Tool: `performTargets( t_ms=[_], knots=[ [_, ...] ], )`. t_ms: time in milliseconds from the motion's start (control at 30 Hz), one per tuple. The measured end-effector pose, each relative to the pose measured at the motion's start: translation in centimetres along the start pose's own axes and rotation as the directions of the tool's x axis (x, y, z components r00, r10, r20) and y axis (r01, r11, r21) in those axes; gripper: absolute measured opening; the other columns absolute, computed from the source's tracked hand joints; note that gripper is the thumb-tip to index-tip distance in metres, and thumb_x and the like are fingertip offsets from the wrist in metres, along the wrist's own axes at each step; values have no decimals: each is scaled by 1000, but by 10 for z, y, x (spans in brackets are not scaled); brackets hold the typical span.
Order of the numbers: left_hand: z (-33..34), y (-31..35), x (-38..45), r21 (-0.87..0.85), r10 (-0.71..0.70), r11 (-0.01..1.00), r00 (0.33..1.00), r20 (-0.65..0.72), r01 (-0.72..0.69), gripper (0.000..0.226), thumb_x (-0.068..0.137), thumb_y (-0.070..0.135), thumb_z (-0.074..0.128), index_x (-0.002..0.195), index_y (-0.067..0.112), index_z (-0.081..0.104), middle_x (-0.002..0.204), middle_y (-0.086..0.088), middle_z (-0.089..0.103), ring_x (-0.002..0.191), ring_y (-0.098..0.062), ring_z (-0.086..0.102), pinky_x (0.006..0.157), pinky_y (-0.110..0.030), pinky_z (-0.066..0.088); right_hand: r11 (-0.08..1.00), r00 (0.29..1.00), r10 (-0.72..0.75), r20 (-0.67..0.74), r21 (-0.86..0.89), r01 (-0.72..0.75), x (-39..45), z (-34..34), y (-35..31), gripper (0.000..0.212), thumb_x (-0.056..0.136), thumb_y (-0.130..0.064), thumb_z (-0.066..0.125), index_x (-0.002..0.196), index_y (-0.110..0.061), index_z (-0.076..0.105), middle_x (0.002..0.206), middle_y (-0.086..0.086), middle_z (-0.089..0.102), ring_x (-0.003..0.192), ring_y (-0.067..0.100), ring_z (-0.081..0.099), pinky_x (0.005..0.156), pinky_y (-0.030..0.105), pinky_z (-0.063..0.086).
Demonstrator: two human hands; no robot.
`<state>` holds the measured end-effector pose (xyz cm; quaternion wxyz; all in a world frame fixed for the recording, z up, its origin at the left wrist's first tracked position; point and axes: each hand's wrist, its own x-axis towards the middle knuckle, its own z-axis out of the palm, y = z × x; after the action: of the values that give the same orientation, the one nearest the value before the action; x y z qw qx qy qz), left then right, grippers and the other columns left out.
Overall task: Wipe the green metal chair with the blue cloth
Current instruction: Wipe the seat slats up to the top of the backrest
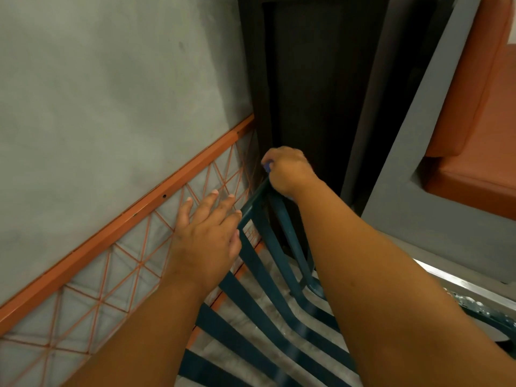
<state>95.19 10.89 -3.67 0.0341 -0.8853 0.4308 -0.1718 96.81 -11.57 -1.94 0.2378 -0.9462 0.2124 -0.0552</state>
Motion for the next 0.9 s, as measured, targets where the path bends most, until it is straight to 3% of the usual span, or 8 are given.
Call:
performTargets(
  t_ms=[100, 200, 300, 467, 567, 667, 767, 900],
  knots=[
    [0, 0, 0, -4, -5, 1000, 1000, -3, 4, 43, 88, 33, 35, 115, 21, 66, 134, -1, 56, 132, -26, 41, 107, -53, 23, 978, 979, -202, 26, -43, 203, -8, 4, -6, 28, 96, -15, 43, 109, -25, 65, 120, 3, 57, 112, 23, 51, 101, 41, 42],
    [0, -1, -1, 0, 3, 1000, 1000, -3, -3, 42, 88, 32, 35, 115, 21, 66, 134, -1, 56, 133, -26, 40, 107, -53, 23, 987, 988, -151, -34, 49, 153, -8, 5, 2, 28, 98, -16, 41, 112, -23, 64, 116, 4, 58, 108, 20, 52, 95, 38, 46],
    [0, 0, 0, -6, 8, 1000, 1000, -6, -8, 42, 88, 32, 36, 114, 20, 66, 134, 0, 57, 133, -25, 40, 108, -54, 22, 984, 968, -176, -178, -65, 167, -15, 23, -5, 28, 92, -13, 45, 109, -19, 66, 109, 6, 62, 106, 23, 52, 96, 39, 43],
    [0, 0, -1, -3, 9, 1000, 1000, -11, -9, 42, 88, 32, 36, 115, 20, 66, 131, 1, 59, 133, -24, 41, 108, -54, 22, 859, 860, -422, -286, 177, 480, -48, 42, 4, 26, 84, -2, 53, 101, -12, 71, 107, 5, 69, 111, 24, 56, 111, 39, 30],
    [0, 1, 0, -8, 9, 1000, 1000, -19, -9, 44, 88, 32, 34, 116, 19, 67, 129, 2, 61, 133, -24, 41, 109, -53, 20, 897, 911, -318, -261, 227, 378, -45, 29, 13, 30, 93, -1, 51, 119, -10, 64, 129, 8, 60, 134, 24, 39, 111, 21, 15],
    [0, 1, 0, -21, 4, 1000, 1000, -16, -4, 45, 89, 32, 32, 117, 20, 65, 130, 3, 60, 133, -24, 40, 110, -53, 18, 934, 956, -123, -268, 294, 203, -37, 27, 6, 34, 97, -6, 47, 129, -13, 57, 139, 6, 50, 143, 24, 25, 115, 25, 14],
    [-1, 2, 0, -14, 3, 1000, 1000, -14, -3, 45, 89, 32, 32, 118, 20, 65, 130, 3, 60, 133, -24, 41, 110, -53, 18, 913, 928, -200, -315, 284, 293, -45, 37, 2, 34, 95, -3, 49, 127, -10, 59, 133, 9, 56, 139, 26, 33, 118, 40, 21],
    [0, 2, 0, -23, -1, 1000, 1000, -13, 1, 46, 89, 33, 32, 118, 20, 64, 130, 4, 60, 133, -24, 41, 110, -52, 17, 894, 918, -269, -292, 279, 351, -48, 37, 14, 33, 94, -3, 52, 125, -10, 60, 131, 8, 57, 138, 24, 35, 115, 33, 20]
  ],
)
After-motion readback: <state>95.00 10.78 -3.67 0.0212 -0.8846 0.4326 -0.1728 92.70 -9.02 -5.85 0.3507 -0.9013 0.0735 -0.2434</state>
